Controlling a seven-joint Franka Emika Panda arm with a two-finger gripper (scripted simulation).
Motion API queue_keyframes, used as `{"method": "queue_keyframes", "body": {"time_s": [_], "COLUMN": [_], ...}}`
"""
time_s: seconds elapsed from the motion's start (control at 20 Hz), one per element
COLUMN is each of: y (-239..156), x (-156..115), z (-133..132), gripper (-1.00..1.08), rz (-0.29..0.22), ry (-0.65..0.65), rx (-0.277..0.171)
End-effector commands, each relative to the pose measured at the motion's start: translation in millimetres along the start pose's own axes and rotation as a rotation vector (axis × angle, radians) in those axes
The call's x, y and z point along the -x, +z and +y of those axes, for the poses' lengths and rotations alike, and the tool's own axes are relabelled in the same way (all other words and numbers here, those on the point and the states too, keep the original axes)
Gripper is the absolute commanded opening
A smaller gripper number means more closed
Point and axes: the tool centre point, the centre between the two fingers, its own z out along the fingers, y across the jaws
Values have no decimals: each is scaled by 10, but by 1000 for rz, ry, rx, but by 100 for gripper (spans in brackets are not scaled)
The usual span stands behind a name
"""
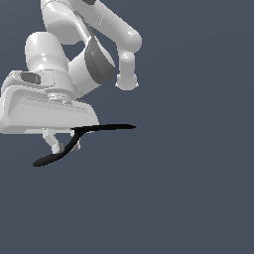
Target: Pick up the object and move it to a goal position.
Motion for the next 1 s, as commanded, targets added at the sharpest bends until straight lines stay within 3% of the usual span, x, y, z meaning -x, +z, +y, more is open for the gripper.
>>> {"method": "queue_keyframes", "body": {"time_s": [0.0,0.95], "y": [-102,-880], "x": [-43,-248], "z": [122,827], "gripper": [-100,-100], "rz": [40,360], "ry": [-29,-248], "rx": [18,118]}}
